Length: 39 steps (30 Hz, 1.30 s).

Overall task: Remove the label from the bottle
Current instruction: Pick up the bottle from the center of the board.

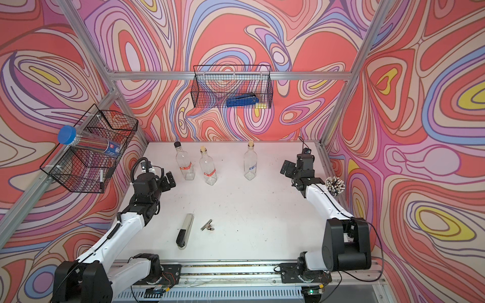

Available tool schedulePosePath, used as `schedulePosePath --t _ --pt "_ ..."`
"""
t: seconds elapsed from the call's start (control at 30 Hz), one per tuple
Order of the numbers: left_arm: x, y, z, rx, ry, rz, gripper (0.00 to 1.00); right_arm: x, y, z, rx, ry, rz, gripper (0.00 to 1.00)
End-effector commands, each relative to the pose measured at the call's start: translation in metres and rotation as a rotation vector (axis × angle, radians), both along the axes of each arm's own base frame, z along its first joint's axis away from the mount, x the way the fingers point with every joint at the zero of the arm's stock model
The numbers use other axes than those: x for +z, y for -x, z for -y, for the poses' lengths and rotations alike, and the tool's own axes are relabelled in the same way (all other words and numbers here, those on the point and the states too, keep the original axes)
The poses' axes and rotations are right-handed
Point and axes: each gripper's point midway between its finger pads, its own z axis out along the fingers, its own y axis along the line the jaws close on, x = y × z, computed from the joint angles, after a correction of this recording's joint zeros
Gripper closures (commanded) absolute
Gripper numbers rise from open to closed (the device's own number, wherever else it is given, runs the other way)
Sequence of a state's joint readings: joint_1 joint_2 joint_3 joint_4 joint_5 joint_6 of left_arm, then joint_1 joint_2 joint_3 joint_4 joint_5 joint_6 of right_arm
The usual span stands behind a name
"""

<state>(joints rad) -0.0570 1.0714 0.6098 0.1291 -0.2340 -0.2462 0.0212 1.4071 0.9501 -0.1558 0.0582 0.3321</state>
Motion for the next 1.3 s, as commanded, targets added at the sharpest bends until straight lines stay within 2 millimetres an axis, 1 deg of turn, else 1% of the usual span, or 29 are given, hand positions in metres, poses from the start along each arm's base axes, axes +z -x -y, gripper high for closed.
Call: schedulePosePath --t 0.0,0.1,0.2,0.33,0.4,0.57,0.67,0.8,0.87,0.93,1.03,1.1,1.27 --pt "0.018 0.003 0.0 0.006 0.034 0.02 0.0 0.025 -0.001 -0.008 0.036 -0.001 0.037 0.02" --pt "0.036 0.004 0.0 0.006 0.042 0.035 0.0 0.041 -0.003 -0.014 0.066 -0.001 0.061 0.02" --pt "0.058 0.006 0.003 -0.006 0.05 0.062 0.0 0.058 -0.006 -0.021 0.103 -0.005 0.092 0.02" --pt "0.086 0.014 0.009 -0.034 0.091 0.127 0.0 0.078 -0.01 -0.04 0.182 -0.022 0.127 0.02" --pt "0.093 0.017 0.012 -0.045 0.118 0.139 0.0 0.082 -0.012 -0.051 0.229 -0.038 0.131 0.02" --pt "0.116 0.022 0.029 -0.114 0.145 0.145 0.0 0.093 -0.008 -0.079 0.315 -0.046 0.174 0.02" --pt "0.131 0.026 0.045 -0.171 0.131 0.155 0.0 0.1 -0.003 -0.098 0.388 -0.061 0.194 0.02" --pt "0.149 0.027 0.07 -0.262 0.136 0.162 0.0 0.109 0.005 -0.132 0.482 -0.061 0.219 0.02" --pt "0.152 0.025 0.081 -0.297 0.189 0.161 0.0 0.112 0.007 -0.145 0.506 -0.049 0.231 0.02" --pt "0.152 0.025 0.099 -0.357 0.254 0.155 0.0 0.115 0.007 -0.158 0.525 -0.041 0.245 0.02" --pt "0.146 0.03 0.123 -0.426 0.248 0.133 0.0 0.119 0.005 -0.171 0.535 -0.018 0.256 0.01" --pt "0.141 0.031 0.133 -0.459 0.238 0.123 0.0 0.124 0.003 -0.176 0.533 0.005 0.264 0.02" --pt "0.135 0.038 0.152 -0.541 0.245 0.105 0.0 0.141 -0.005 -0.176 0.516 0.043 0.282 0.02"
